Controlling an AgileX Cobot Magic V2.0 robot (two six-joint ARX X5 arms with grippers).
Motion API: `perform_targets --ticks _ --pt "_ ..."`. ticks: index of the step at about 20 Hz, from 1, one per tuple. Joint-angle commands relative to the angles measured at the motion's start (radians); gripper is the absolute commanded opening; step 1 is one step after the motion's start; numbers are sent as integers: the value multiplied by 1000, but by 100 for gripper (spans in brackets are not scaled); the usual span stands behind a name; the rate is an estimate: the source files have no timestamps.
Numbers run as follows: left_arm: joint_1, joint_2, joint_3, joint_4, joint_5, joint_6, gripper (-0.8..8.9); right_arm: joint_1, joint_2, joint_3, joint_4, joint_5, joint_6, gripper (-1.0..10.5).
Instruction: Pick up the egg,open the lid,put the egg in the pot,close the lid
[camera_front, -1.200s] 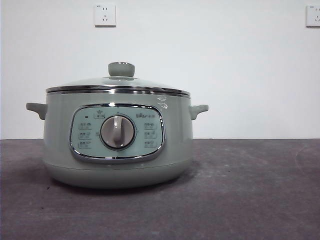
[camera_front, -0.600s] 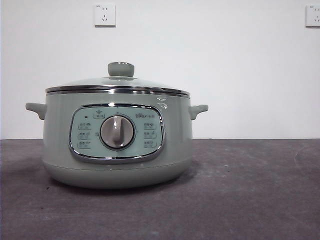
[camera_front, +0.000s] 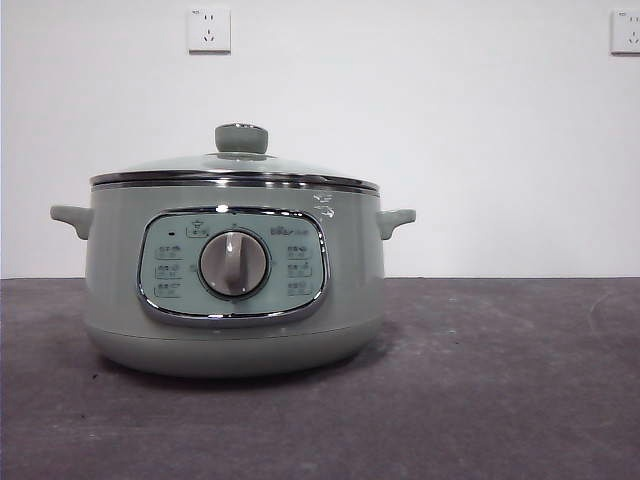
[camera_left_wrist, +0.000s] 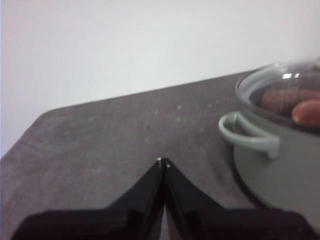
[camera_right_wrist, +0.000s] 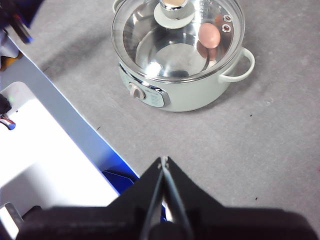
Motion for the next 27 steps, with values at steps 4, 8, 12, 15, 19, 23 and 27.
perform_targets --ticks 4,8,12,15,19,23,27 --pt "3 -63 -92 1 -13 -15 -3 1 -2 -2 4 1 9 1" --pt "3 -63 -92 -57 -13 -42 -3 1 -2 -2 4 1 9 1" --pt "3 -63 -92 -85 -10 -64 -3 1 -2 -2 4 1 9 1" --pt "3 -63 -92 -85 -12 -64 -3 1 -2 -2 4 1 9 1" --pt "3 -63 -92 -85 -12 -64 -3 1 -2 -2 4 1 9 1" --pt "3 -63 -92 -85 -12 -64 -3 1 -2 -2 4 1 9 1" --pt "3 -63 -92 -85 -12 -64 -3 0 -2 -2 4 2 9 1"
